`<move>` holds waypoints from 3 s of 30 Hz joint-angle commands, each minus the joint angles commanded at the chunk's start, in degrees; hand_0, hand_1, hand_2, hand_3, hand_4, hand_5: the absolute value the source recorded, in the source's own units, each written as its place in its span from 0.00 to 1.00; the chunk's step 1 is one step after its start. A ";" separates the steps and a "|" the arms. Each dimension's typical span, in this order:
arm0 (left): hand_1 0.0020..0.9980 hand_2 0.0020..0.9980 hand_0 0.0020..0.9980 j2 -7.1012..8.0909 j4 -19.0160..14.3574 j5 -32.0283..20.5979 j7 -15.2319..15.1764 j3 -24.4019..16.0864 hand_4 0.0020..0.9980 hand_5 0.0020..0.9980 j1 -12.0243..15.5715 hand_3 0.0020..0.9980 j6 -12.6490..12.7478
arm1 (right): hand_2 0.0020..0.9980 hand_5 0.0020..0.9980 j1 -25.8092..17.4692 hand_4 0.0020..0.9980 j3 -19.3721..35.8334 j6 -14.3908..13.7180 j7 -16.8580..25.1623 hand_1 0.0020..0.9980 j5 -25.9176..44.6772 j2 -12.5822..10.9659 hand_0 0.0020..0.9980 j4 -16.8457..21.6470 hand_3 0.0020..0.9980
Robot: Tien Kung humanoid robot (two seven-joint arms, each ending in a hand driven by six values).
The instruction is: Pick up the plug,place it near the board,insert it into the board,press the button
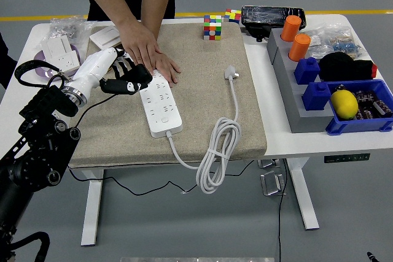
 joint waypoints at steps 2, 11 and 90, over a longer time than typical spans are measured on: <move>0.29 0.25 0.48 0.16 0.40 0.06 -0.37 1.06 0.69 0.04 -0.69 0.43 0.62 | 0.74 1.00 0.01 1.00 -0.07 -0.03 -0.01 0.73 0.02 0.00 0.79 0.00 0.76; 0.31 0.25 0.48 0.98 1.09 0.75 -1.95 6.66 0.69 0.05 -2.21 0.43 2.14 | 0.74 1.00 0.06 1.00 -0.18 -0.06 -0.05 0.73 0.01 0.02 0.79 0.01 0.76; 0.40 0.29 0.46 -1.15 19.16 0.75 -4.11 4.51 0.69 0.05 -5.30 0.43 5.90 | 0.74 1.00 0.09 1.00 -0.47 -0.09 -0.02 0.73 0.46 -0.25 0.79 0.04 0.76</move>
